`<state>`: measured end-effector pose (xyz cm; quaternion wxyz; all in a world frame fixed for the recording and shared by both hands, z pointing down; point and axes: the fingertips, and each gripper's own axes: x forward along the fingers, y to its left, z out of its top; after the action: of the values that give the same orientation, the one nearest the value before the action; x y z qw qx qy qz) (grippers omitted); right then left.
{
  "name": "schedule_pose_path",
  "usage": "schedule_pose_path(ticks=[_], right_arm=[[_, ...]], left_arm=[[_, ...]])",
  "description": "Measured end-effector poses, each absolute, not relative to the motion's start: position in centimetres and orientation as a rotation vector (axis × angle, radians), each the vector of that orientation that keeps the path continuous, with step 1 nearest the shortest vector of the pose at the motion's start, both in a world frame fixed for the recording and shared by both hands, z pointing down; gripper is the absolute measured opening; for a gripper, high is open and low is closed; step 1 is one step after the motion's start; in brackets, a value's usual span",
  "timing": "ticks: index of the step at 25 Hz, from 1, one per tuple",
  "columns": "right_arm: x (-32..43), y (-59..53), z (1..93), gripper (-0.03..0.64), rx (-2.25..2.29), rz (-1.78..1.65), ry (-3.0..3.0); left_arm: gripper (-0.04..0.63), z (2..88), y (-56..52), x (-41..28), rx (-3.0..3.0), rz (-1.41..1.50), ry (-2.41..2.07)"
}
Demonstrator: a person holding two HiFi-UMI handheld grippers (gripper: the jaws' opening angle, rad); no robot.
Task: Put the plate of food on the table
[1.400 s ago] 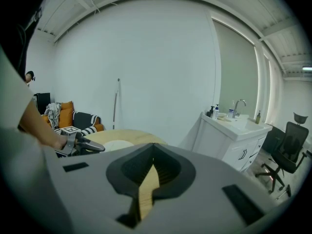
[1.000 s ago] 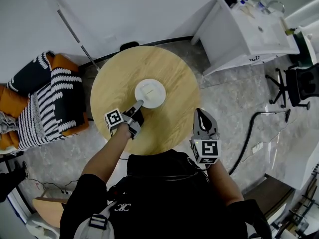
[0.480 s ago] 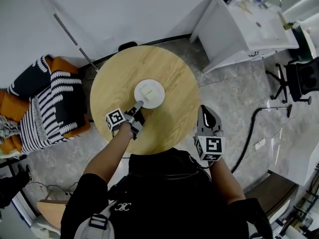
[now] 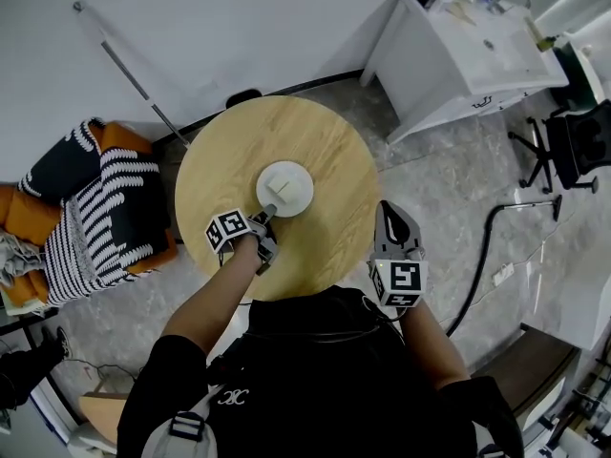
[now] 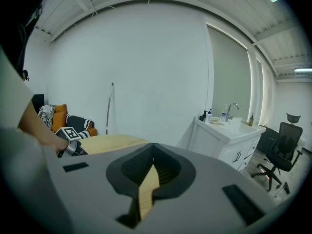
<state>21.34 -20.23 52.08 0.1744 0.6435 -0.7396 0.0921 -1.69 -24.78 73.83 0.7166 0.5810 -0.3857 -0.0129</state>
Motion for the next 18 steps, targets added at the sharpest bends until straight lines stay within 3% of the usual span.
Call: schedule_pose_path(ticks=[11, 18], right_arm=[[21.1, -20.2, 52.2, 0.008, 1.854, 0.281, -2.102], [21.5, -19.9, 52.7, 0.008, 1.868, 0.305, -2.103]], left_arm=[[0.046, 74.0, -24.5, -3.1, 1.340, 0.315, -0.982], [0.044, 73.2, -24.5, -3.7, 1.382, 0.329, -0.978]])
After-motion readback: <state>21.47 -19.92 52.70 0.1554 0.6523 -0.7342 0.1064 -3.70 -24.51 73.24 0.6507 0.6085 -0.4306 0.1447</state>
